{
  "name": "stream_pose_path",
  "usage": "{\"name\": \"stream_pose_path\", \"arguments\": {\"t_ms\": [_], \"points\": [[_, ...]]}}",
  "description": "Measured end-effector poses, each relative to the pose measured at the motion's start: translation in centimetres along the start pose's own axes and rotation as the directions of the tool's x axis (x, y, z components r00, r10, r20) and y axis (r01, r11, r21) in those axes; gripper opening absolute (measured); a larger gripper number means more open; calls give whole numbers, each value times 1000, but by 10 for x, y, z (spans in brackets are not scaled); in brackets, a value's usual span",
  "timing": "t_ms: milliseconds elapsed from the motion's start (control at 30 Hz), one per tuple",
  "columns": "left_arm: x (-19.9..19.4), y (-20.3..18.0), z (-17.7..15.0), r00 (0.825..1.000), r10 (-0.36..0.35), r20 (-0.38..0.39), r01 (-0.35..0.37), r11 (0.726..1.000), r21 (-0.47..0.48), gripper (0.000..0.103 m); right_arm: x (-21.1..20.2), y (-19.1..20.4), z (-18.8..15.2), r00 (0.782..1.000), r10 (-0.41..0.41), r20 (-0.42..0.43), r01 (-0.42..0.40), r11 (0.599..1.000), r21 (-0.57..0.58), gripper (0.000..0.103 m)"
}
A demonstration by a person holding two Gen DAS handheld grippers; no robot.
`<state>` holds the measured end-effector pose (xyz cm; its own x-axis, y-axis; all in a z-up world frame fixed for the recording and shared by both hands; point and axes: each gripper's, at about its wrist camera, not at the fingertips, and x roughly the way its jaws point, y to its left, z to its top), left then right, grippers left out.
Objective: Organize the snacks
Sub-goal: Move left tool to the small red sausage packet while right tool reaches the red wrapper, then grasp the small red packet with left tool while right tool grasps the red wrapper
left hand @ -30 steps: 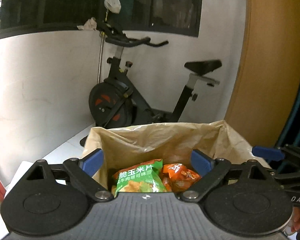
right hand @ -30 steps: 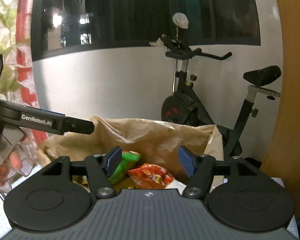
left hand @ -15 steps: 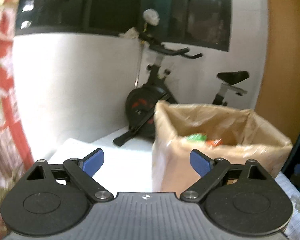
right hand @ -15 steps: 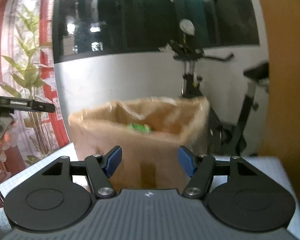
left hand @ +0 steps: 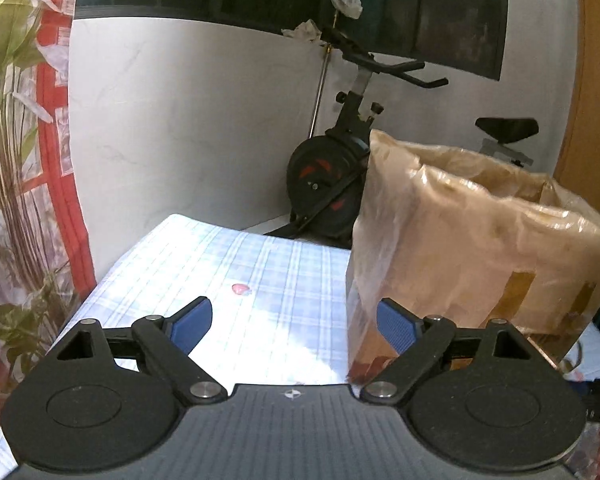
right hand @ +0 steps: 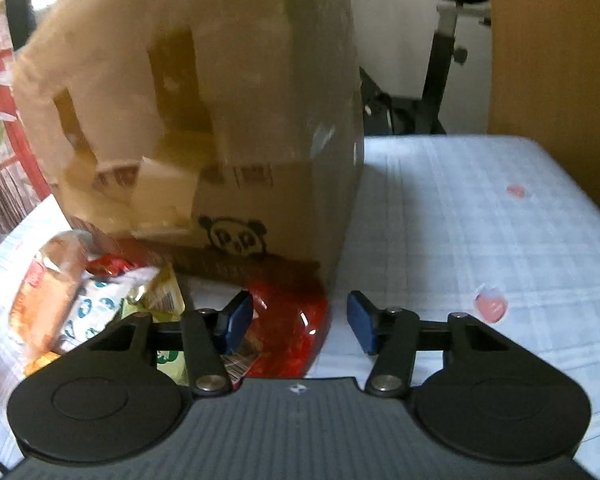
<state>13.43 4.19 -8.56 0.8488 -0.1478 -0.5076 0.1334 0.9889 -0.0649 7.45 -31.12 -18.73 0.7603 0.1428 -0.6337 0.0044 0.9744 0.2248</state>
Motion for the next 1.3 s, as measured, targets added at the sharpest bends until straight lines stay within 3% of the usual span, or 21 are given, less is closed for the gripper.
{"name": "stream_pose_path", "arguments": {"t_ms": [167,433,667,867,1100,1300], "points": [[7,5,-12,999,9,-31,-9,1000,4,89,11,5,-2,999,-37,-16,37,999,4,56],[15,12,-31,997,10,-82,-10,1000,0,88,11,22,-13,997,-75,16,76,993,-88,56],[21,16,-44,992,4,-130,-6,1000,-9,83,1,21,-19,996,-68,57,72,995,-64,46],[30,20,-51,984,8,-176,-7,1000,3,81,-15,15,-25,991,-24,130,28,999,-29,44],[48,12,-59,974,-4,-227,18,998,58,76,-18,11,-25,989,-4,146,4,1000,-1,43],[76,-7,-66,962,-22,-272,70,983,167,74,-15,10,-25,991,4,134,-5,1000,3,43]]}}
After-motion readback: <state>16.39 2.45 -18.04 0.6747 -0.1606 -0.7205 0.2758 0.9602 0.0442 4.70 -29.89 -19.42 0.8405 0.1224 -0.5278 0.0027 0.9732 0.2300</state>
